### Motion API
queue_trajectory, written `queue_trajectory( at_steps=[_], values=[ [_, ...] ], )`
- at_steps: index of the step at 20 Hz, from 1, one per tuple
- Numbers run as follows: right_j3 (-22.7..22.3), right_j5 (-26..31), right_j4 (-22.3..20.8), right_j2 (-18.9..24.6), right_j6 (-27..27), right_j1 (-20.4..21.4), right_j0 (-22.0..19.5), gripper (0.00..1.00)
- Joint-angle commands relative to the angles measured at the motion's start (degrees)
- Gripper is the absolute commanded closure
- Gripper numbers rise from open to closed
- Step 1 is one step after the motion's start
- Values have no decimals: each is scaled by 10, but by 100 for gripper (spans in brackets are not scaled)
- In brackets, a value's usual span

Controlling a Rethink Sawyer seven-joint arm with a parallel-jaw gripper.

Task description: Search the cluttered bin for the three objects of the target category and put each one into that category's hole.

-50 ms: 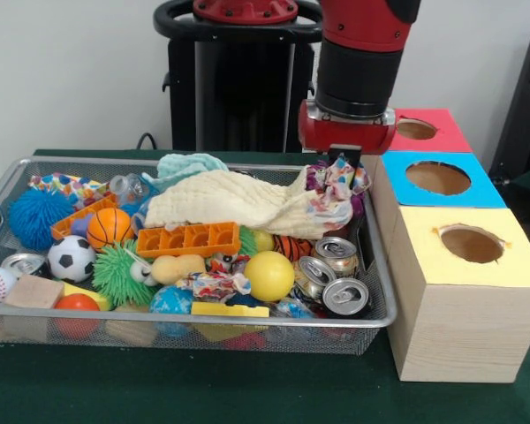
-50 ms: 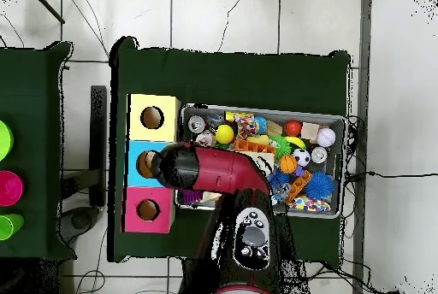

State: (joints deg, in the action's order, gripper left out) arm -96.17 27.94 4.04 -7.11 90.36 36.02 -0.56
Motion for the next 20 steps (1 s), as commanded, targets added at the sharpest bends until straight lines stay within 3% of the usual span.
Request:
queue_trajectory(
  at_steps=[1, 9, 20],
  values=[
    [6, 83, 39, 5, 167, 10, 45, 100],
    [52, 111, 72, -23, 197, -13, 95, 100],
    [88, 61, 101, -27, 222, -72, 122, 100]
  ],
)
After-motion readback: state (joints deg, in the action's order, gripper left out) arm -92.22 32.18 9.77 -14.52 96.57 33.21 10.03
